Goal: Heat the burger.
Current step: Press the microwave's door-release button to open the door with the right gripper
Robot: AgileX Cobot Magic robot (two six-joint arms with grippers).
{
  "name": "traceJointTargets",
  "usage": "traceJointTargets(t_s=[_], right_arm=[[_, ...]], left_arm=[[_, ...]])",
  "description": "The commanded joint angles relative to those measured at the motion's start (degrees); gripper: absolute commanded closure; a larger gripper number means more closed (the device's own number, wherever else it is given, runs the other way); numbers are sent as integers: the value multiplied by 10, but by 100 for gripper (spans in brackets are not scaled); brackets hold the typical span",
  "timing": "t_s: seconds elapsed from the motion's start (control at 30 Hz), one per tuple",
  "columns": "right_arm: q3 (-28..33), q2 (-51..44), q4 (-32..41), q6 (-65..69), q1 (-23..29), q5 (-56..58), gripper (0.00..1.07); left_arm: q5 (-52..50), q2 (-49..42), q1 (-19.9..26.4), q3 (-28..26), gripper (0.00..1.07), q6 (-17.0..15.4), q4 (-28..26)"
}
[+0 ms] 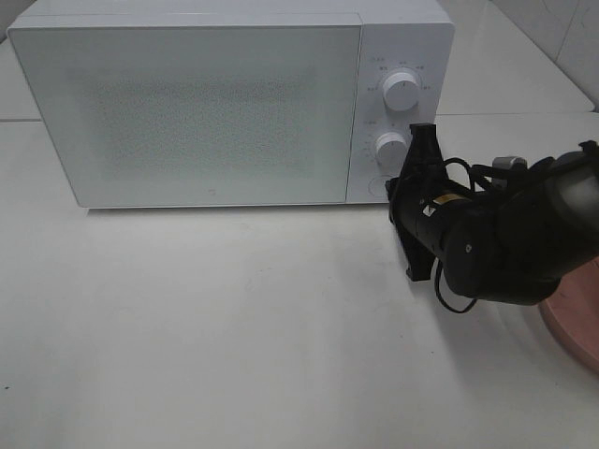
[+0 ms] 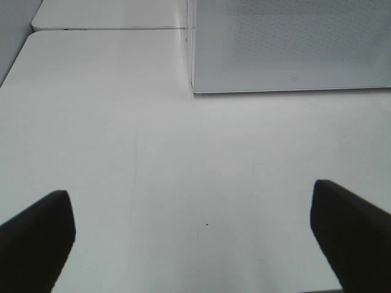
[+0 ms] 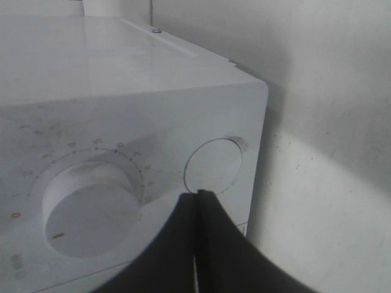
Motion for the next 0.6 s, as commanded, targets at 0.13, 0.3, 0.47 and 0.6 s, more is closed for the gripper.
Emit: traceJointTargets(t_s=[0.13, 0.3, 0.47, 0.6], right_arm=[[-39, 33, -11, 5, -3, 8, 107], [-57, 50, -7, 4, -8, 11, 107], [-64, 50, -7, -9, -22, 21, 107], [-83, 62, -11, -14, -23, 37, 107]], left_arm=[[-6, -13, 1, 3, 7, -3, -3], [-6, -13, 1, 3, 7, -3, -3], [-6, -13, 1, 3, 7, -3, -3], [-6, -13, 1, 3, 7, -3, -3]])
